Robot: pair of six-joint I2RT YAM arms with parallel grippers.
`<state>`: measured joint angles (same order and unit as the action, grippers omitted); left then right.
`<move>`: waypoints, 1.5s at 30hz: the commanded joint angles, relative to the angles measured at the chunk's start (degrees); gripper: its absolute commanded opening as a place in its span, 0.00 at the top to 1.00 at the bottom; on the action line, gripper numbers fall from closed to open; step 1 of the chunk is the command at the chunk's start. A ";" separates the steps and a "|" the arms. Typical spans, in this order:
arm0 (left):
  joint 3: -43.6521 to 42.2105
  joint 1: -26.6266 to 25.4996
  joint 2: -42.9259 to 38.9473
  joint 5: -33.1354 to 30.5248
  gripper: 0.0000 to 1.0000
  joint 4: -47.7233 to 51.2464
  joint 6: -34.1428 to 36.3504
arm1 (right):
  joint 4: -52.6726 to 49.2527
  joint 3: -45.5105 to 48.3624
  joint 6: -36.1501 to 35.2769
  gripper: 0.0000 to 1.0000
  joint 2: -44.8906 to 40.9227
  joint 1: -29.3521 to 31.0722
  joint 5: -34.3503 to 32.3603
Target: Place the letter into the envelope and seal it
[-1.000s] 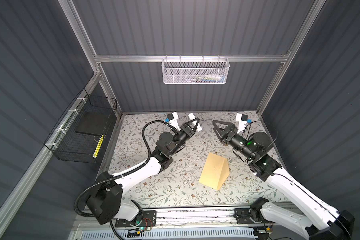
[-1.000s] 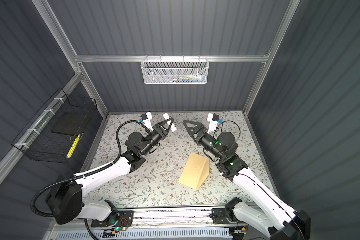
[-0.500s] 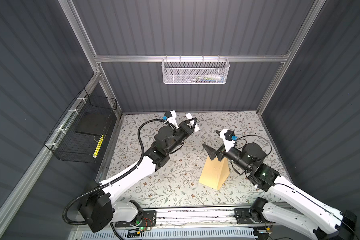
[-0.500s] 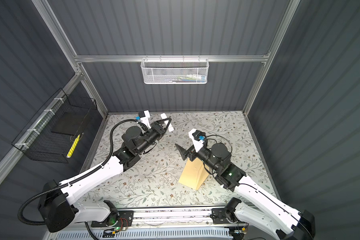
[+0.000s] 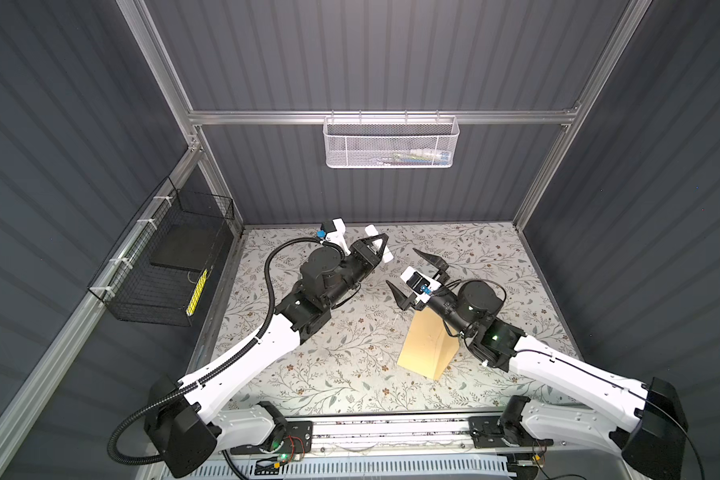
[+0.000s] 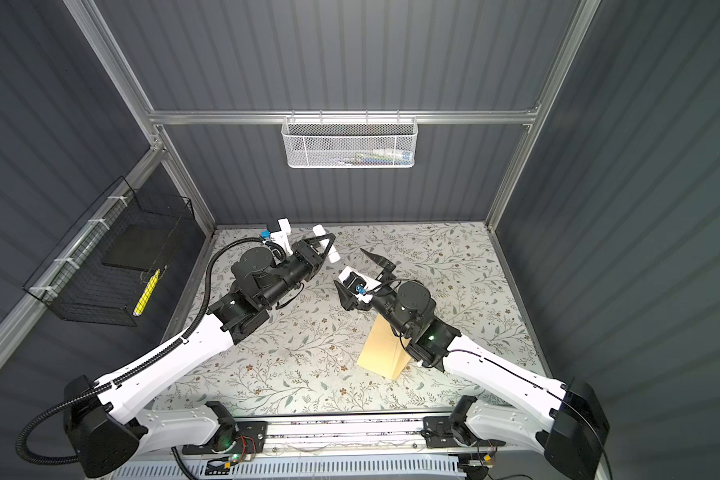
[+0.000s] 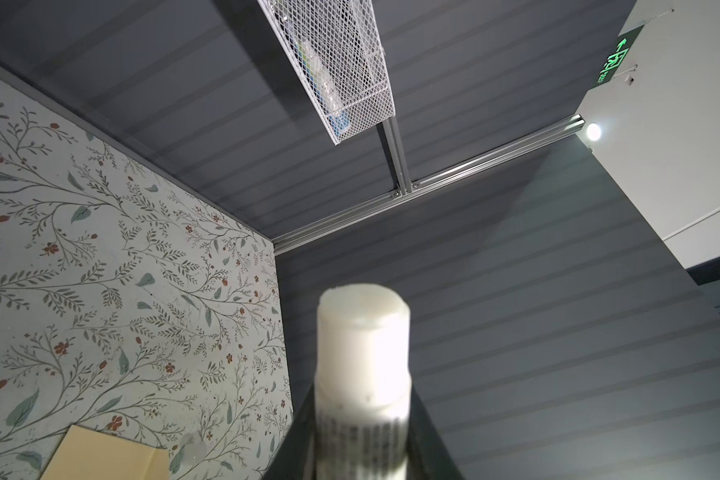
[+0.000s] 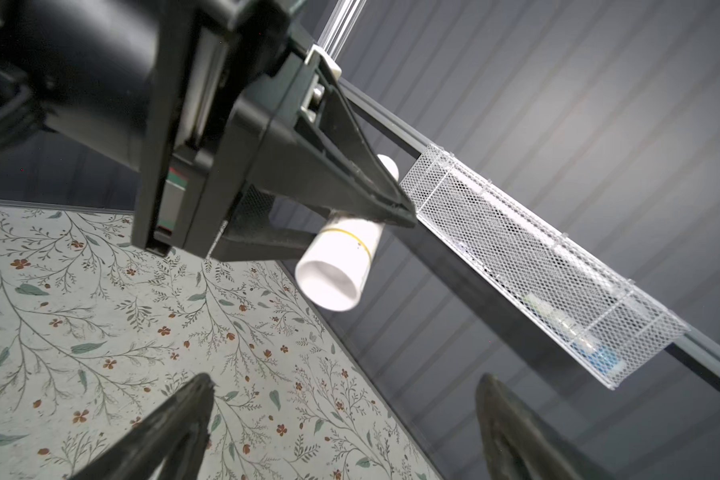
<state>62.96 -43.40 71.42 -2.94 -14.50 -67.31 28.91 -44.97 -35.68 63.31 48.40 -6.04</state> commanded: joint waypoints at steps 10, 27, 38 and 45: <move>2.42 0.51 2.93 1.71 1.00 -0.87 -4.92 | 4.56 -1.77 -1.62 0.20 1.15 0.38 -1.57; 2.67 0.51 4.85 2.50 1.00 -2.20 -5.86 | 8.79 -2.80 -0.15 0.50 6.43 0.29 -1.99; 2.46 0.51 5.44 2.83 1.00 -3.16 -5.99 | 9.22 -3.35 1.33 0.58 7.67 0.29 -2.57; 1.75 0.51 5.49 2.46 1.00 -3.42 -5.99 | 9.07 -4.03 2.64 0.61 7.77 0.29 -2.54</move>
<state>63.92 -43.13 76.53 -0.89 -15.88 -72.97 36.53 -47.09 -34.50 70.85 48.49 -7.99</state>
